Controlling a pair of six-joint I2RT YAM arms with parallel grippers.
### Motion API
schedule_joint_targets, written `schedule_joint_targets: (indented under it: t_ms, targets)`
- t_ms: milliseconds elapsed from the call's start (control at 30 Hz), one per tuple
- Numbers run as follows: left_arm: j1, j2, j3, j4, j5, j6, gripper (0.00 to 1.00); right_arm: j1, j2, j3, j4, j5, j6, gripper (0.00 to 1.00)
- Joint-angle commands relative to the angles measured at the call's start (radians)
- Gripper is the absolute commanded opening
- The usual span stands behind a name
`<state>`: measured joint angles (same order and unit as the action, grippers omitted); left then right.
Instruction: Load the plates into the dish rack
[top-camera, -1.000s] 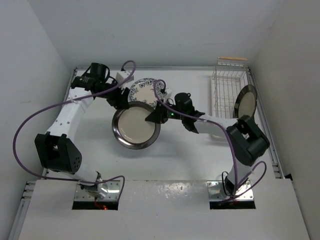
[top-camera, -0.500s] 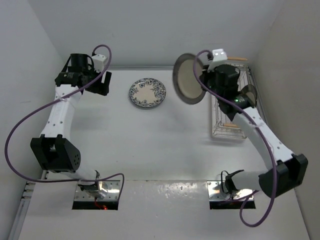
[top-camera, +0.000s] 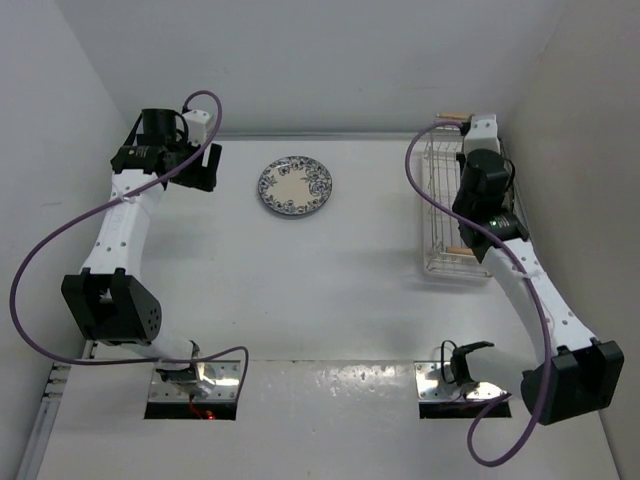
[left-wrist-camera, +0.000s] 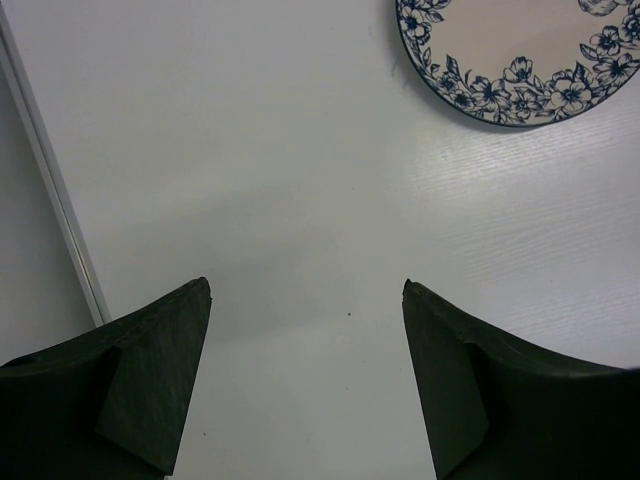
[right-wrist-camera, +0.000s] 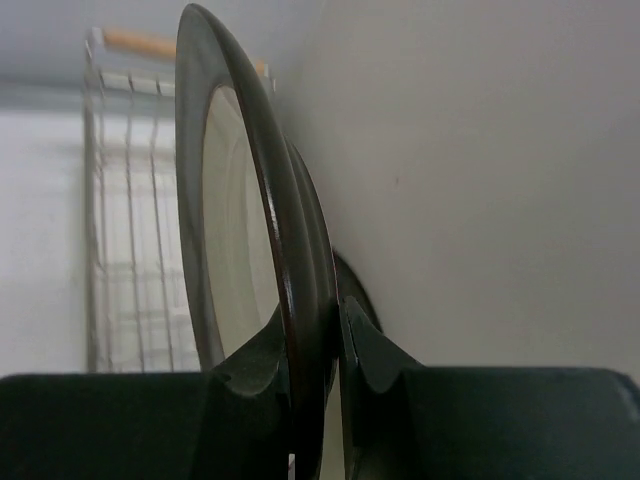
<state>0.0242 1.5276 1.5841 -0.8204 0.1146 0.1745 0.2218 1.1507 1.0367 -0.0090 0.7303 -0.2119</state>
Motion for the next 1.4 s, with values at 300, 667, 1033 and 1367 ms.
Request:
schedule_joint_targets:
  t_ms: [300,667,1033,1367]
  targets:
    - [0.008,-0.011,-0.018,0.024,0.0,-0.004,0.82,-0.113,-0.049,-0.153,0.118,-0.1,0.129,0.0]
    - [0.008,-0.02,-0.018,0.024,0.0,-0.004,0.82,-0.114,-0.026,-0.242,0.104,-0.109,0.163,0.0]
    - [0.017,-0.029,-0.047,0.024,-0.01,0.005,0.82,-0.2,0.009,-0.112,0.012,-0.314,0.18,0.43]
    - [0.036,0.003,-0.056,0.024,-0.01,0.014,0.82,-0.187,0.072,0.124,-0.127,-0.522,0.242,0.75]
